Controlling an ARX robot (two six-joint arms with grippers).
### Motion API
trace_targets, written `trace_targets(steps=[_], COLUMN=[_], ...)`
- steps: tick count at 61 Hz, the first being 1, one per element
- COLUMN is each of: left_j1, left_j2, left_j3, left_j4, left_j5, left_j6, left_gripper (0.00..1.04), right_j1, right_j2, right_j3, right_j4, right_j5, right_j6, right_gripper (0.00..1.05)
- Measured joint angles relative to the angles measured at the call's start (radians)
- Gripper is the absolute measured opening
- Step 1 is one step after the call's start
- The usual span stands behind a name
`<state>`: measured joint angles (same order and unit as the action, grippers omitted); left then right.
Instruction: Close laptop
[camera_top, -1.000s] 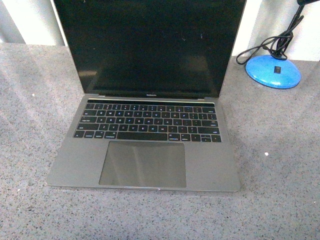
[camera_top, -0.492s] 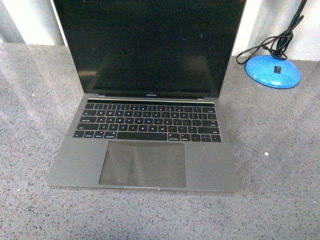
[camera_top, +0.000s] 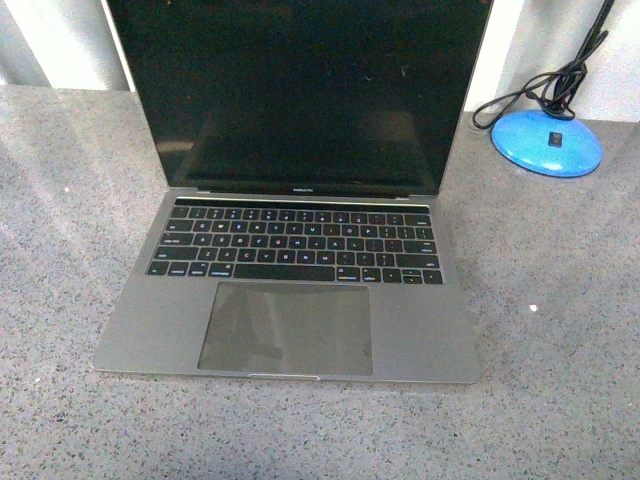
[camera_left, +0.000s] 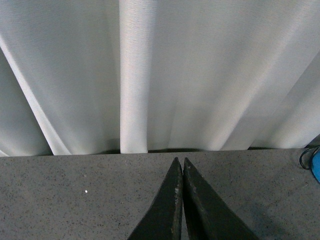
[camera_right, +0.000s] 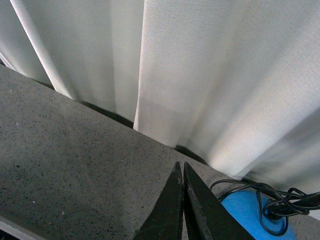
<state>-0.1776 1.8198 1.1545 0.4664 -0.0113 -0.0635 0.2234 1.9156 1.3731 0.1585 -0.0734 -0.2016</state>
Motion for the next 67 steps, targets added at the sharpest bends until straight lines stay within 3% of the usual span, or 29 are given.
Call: trace_targets(steps=[28,49,67], left_j1=[-0.027,-0.04,-0.037], left_j2=[0.069,0.078,0.078], left_j3=[0.086,0.14,0.16], left_j4=[-0.106,-0.289,-0.33], left_j5=[-0.04,-0.064,-0.065], left_j6=[0.06,0.043,0.045], left_gripper=[0.04,0.04,0.04], right_j1=[0.005,0.032,0.053], right_j2=[0.059,0.095,0.109], right_j3=[0.057,0.058,0.058], right_j4=[0.001,0.029,0.05], right_j5=[-0.025,-0.027,-0.031], right_j6=[0.025,0.074,0.121], right_gripper=[0.01,0.01,0.01])
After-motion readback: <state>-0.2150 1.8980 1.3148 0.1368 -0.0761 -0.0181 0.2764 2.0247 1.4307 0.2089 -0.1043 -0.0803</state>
